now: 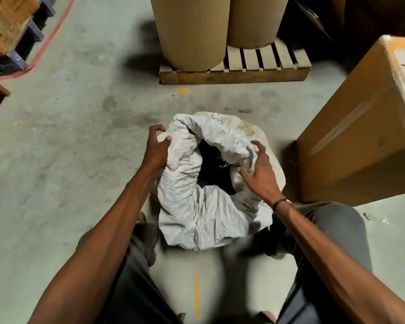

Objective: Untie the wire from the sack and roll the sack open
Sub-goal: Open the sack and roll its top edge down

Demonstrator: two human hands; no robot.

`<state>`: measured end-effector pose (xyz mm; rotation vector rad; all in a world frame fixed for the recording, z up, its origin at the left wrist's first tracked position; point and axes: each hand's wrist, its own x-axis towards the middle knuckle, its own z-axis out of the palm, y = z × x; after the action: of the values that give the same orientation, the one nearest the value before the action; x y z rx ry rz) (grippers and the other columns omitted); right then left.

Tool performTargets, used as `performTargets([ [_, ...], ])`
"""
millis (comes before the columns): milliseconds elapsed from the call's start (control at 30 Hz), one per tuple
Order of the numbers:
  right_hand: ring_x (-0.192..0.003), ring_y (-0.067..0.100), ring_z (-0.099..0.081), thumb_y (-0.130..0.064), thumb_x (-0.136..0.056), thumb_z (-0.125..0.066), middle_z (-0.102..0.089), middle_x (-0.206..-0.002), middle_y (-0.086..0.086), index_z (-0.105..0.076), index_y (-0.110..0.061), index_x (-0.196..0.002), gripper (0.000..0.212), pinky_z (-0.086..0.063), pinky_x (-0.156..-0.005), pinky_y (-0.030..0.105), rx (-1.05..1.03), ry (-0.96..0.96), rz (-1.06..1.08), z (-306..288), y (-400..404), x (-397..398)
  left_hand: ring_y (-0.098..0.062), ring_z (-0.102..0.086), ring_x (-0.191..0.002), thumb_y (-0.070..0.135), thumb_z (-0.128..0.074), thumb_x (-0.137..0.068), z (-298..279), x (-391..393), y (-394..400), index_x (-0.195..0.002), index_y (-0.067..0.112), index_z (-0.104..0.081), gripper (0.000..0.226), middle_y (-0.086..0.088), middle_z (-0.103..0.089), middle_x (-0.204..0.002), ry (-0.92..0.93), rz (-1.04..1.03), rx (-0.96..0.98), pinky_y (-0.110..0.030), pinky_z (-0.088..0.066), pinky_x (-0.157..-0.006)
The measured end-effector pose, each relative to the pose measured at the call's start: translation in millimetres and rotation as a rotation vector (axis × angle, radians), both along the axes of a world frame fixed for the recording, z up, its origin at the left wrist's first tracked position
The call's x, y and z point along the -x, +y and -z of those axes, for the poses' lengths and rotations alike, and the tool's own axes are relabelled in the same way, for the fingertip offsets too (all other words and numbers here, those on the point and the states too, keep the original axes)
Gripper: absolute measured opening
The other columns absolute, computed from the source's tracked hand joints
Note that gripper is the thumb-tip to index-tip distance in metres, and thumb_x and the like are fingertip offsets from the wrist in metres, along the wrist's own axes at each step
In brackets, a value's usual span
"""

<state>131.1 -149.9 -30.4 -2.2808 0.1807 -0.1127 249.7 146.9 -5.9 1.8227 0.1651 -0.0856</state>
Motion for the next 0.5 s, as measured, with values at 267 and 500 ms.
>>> performTargets([
  [267, -0.065, 0.019, -0.063, -0.005, -0.103, -0.06, -0.053, -0.081, 0.003, -0.027, -0.014, -0.13, 0.043, -0.053, -0.063, 0.033, -0.314, 0.117, 0.027, -21.9, -32.8, -48.8, -0.017, -0.069, -0.078, 0.002, -0.071, -0.083, -44.3, -16.5, 6.4, -0.083, 0.009, -0.073, 0.007, -0.002, -0.074, -0.075, 0.299, 0.006, 0.46, -0.024, -0.059, -0.077],
  [500, -0.102, 0.026, -0.078, -0.004, -0.034, -0.107, -0.072, -0.123, 0.014, -0.061, -0.001, -0.137, 0.113, -0.065, -0.08, 0.04, -1.272, 0.633, 0.121, -36.4, -118.4, -77.0, -0.03, -0.071, -0.106, 0.021, -0.068, -0.084, -50.8, -49.7, 66.6, -0.101, 0.008, -0.066, 0.022, -0.011, -0.071, -0.105, 0.516, -0.032, 0.73, -0.042, -0.055, -0.099],
])
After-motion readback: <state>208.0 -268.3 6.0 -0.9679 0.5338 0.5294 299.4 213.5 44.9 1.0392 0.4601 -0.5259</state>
